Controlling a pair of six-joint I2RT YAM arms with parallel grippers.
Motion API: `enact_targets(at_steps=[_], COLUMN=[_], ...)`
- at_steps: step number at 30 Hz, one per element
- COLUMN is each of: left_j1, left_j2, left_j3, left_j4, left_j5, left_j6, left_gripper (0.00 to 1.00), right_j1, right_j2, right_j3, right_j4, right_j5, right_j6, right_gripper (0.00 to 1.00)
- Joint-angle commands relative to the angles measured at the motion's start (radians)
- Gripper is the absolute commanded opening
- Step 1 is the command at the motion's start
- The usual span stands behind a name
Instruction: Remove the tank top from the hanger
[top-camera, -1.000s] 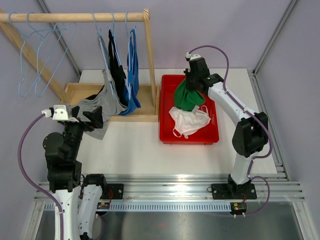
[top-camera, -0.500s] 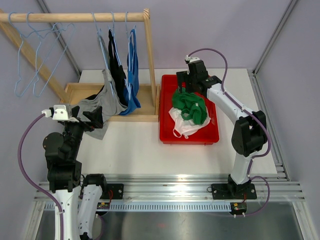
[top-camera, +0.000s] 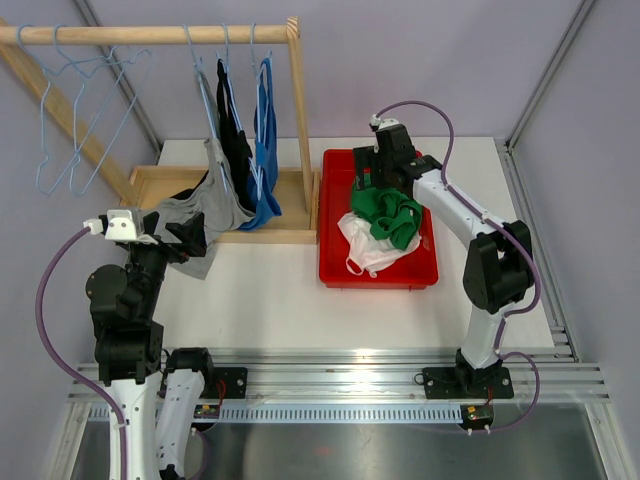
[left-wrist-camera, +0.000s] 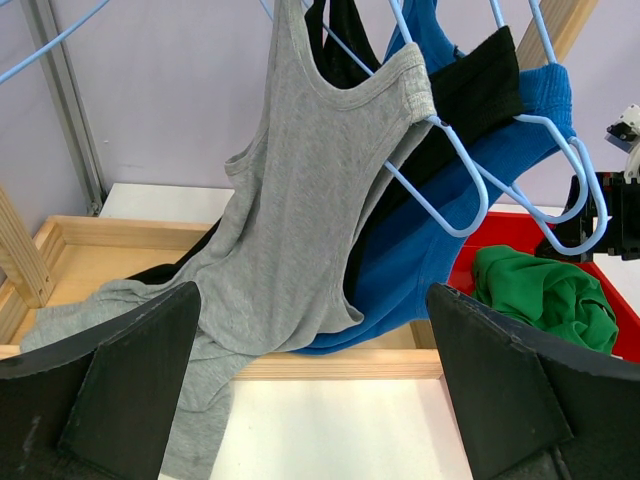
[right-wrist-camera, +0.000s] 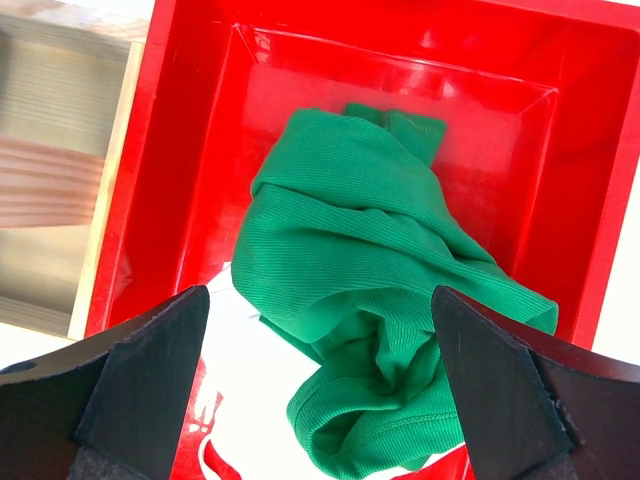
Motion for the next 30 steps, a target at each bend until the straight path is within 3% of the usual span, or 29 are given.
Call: enact_targets(at_steps=[1,12,21,30], left_j1=[-0.005,-0.013,-0.020,-0.023], left_j2=[0.004,0.045,0.070,0.205], left_j3=[-0.005,0.021,0.056,0.205], left_j4=[0.042,0.088,0.160,0.178], left_j5=[-0.013,0.147,0.328,0.369], left_j6=[0.013,-0.023,-0.069,-0.101], left_gripper=[0.99,0.99,0.97,0.98], right_j1=[-0.008,-0.006,0.018,0.091], right_j2=[-0.063,-0.319,-0.397,-0.472], right_j3=[-0.021,-0.292,-0.421,-0.570], right_j4=[0.045,0.196,0.237,0.278], right_j5=[0.006,-0.100,-0.174,-0.143], right_j6=[0.002,0.048,0.081,0.093], right_gripper=[0.99,1.00,0.99,1.00])
